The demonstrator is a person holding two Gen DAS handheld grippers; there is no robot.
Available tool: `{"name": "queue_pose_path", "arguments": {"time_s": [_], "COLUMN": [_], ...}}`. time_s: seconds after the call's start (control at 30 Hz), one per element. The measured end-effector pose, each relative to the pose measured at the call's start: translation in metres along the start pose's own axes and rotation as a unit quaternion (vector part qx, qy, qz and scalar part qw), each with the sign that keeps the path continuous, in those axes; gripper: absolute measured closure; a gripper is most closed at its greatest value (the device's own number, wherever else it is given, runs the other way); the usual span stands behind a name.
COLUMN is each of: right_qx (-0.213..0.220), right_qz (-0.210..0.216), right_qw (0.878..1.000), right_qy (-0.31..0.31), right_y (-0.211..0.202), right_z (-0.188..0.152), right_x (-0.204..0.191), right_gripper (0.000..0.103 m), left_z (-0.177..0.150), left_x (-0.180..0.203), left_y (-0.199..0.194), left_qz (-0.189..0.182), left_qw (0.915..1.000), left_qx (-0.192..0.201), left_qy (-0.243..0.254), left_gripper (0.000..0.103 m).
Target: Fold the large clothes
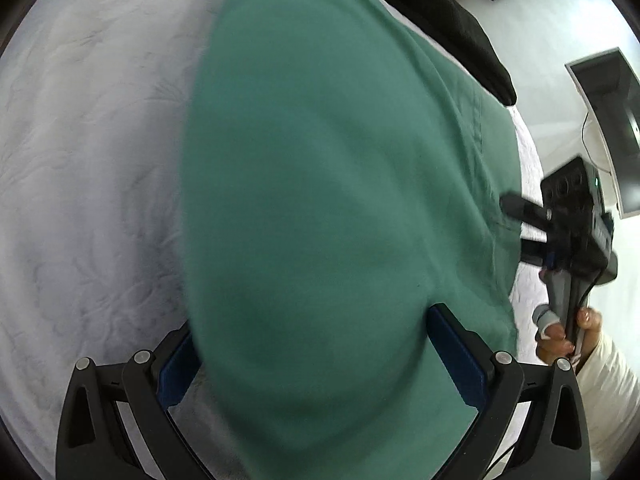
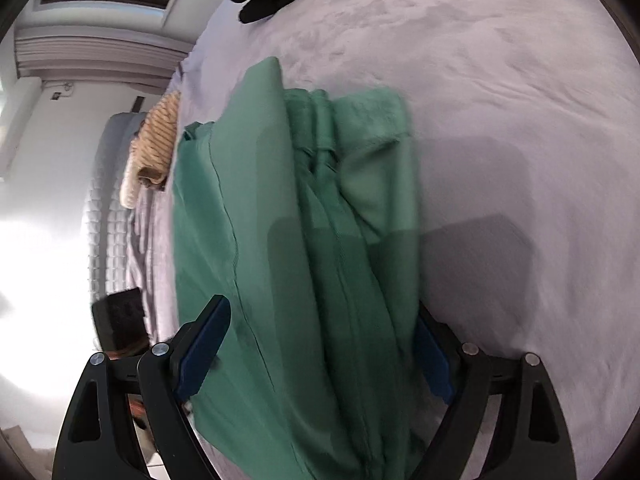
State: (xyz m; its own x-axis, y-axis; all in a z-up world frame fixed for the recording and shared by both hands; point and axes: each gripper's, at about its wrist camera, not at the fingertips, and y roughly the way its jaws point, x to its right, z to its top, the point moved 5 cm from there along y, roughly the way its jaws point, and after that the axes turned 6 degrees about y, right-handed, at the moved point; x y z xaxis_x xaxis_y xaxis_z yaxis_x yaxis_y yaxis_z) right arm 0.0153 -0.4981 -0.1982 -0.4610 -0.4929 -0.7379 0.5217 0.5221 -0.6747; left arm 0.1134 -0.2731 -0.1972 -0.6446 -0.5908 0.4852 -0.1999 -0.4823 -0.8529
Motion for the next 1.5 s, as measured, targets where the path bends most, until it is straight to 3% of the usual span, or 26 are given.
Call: {"name": "queue_pose_path", "arguments": {"time_s": [0.13,0.17,0.2,0.23,0.27,0.37,0.47,0.6,0.83,0.93,1.13,1.23,1.37,1.4,1.47,1.5], "right_qx": [0.01,0.015,0.019,0.021,0.02,0.03,0.042,0.059,0.073,0.066,0.029,0.002,-0.017,-0.015,-0.005,0.005], "right_qz": [0.02,0.027,0.029,0.021,0.014,0.014,0.057,0.103,0.134,0.141,0.149,0.126,0.04,0.024,-0.024,-0.052], "right_qw": [1.0,0.999,0.998,0.998,0.998,0.998,0.997,0.992,0.987,0.986,0.984,0.985,0.992,0.993,0.996,0.997], "right_qy": [0.015,0.031,0.044,0.056,0.062,0.056,0.044,0.036,0.048,0.059,0.095,0.121,0.121,0.115,0.086,0.063], "right_y": [0.005,0.005,0.005,0.005,0.006,0.003,-0.008,-0.025,-0.036,-0.033,0.019,0.057,0.09,0.087,0.075,0.065], "right_z": [0.006,0.007,0.008,0.008,0.008,0.004,-0.002,-0.018,-0.075,-0.114,-0.191,-0.226,-0.245,-0.246,-0.246,-0.247], "right_x": [0.002,0.004,0.006,0.008,0.009,0.0,-0.023,-0.058,-0.106,-0.115,-0.126,-0.112,-0.091,-0.092,-0.097,-0.102], "right_gripper": [0.014,0.014,0.015,0.028,0.057,0.076,0.081,0.082,0.082,0.082,0.082,0.082,0.078,0.071,0.048,0.043], "left_z": [-0.002,-0.002,0.003,0.002,0.0,-0.003,-0.002,-0.009,-0.055,-0.089,-0.178,-0.22,-0.261,-0.265,-0.268,-0.268], "left_x": [0.003,0.004,0.012,0.014,0.016,0.023,0.032,0.043,0.044,0.035,-0.009,-0.029,-0.066,-0.07,-0.071,-0.07], "left_y": [0.003,0.002,0.006,0.004,0.0,-0.014,-0.034,-0.066,-0.132,-0.159,-0.192,-0.182,-0.157,-0.159,-0.175,-0.184], "left_qz": [-0.001,0.0,0.002,0.007,0.008,0.006,-0.004,-0.043,-0.058,-0.061,-0.033,-0.004,0.038,0.031,0.02,0.018], "left_qw": [1.0,1.0,1.0,0.9999,0.9998,0.9995,0.9989,0.9965,0.9931,0.9929,0.9962,0.997,0.9979,0.9985,0.9992,0.9991], "left_qx": [-0.005,-0.003,0.0,0.002,0.008,0.02,0.034,0.056,0.061,0.047,0.002,-0.024,-0.049,-0.045,-0.034,-0.031], "left_qy": [0.003,0.003,0.008,0.011,0.016,0.023,0.034,0.044,0.081,0.091,0.081,0.073,0.023,0.011,0.012,0.024], "left_gripper": [0.001,0.012,0.017,0.024,0.034,0.055,0.062,0.062,0.062,0.062,0.062,0.061,0.048,0.047,0.047,0.047]}}
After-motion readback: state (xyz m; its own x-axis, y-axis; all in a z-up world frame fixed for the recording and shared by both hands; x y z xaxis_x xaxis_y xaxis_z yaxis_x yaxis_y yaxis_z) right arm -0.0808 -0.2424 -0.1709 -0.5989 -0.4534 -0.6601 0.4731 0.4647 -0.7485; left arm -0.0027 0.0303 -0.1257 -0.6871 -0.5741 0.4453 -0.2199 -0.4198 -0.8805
